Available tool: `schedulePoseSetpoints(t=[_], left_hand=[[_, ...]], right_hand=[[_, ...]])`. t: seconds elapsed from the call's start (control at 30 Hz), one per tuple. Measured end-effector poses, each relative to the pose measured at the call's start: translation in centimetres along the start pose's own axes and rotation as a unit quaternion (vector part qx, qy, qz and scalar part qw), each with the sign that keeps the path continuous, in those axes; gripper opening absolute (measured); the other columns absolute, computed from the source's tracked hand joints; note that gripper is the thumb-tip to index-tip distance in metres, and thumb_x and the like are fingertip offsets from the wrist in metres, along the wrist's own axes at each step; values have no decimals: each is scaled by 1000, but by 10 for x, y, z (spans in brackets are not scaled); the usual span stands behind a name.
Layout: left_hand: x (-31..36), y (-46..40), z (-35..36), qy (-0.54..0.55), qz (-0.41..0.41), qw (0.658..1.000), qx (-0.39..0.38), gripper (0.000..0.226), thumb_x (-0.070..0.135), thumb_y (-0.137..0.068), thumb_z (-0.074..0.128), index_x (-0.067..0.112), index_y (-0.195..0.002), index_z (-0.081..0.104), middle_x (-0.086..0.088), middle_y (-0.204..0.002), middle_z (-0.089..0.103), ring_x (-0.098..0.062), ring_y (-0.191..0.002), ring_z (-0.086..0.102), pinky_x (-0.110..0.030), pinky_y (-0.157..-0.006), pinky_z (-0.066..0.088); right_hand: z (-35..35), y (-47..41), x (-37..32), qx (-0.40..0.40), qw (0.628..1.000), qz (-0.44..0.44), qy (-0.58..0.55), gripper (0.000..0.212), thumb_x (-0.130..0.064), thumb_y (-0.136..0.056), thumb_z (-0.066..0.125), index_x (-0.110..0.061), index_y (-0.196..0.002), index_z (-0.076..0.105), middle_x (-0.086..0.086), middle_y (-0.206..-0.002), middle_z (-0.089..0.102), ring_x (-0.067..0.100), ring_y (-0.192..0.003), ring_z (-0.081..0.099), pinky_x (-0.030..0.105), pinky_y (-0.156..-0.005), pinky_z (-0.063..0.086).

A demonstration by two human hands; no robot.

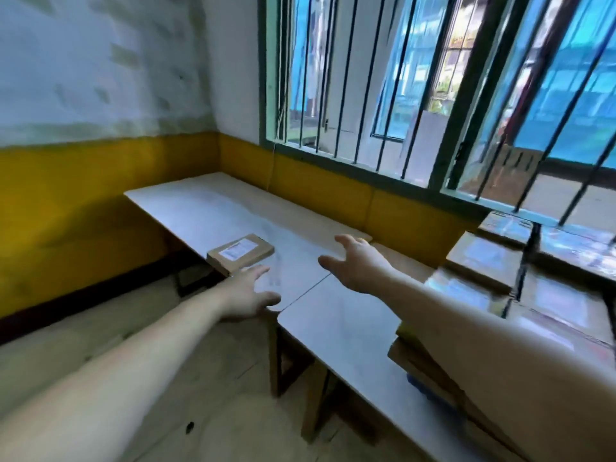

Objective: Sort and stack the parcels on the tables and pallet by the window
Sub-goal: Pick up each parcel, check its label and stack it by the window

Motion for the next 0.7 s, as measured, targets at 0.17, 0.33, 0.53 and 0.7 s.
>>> schedulePoseSetpoints(t=[0.17,0.33,0.53,0.7], left_hand=[[-46,-36,-27,-6,-51,998,28,79,44,-89,62,16,-151,24,-5,-157,24,-20,-139,32,-25,-109,26],[-81,-93,-52,-5,-91,995,37,97,69,-69,60,23,-149,31,0,-155,31,-19,-138,35,-34,-115,29],[-97,-142,-84,-4,-105,993,51,67,36,-92,61,14,-148,32,-6,-152,34,-21,-137,36,-22,-106,28],[-123,-190,-103,6,-103,994,36,78,47,-90,59,20,-152,21,-3,-159,20,-22,-142,28,-32,-115,23]], right_hand=[[39,-66,-36,-17,999,-31,-5,74,-61,-92,54,-25,-151,31,7,-152,39,27,-123,54,38,-96,48],[66,-142,-60,-47,997,-53,-18,70,-58,-94,53,-24,-151,31,7,-151,41,28,-126,51,37,-96,46],[86,-217,-85,-68,995,-55,-39,68,-56,-95,52,-24,-151,32,7,-147,44,26,-122,54,33,-84,47],[101,-267,-107,-67,996,-57,-30,70,-58,-94,52,-23,-152,32,6,-149,43,27,-125,52,34,-90,46]])
Point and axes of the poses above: each hand's wrist, its own y-axis away from the middle knuckle, its own z-axis out of the palm, x = y × z, the point moved 4 cm from there along -y, towards the middle knuckle
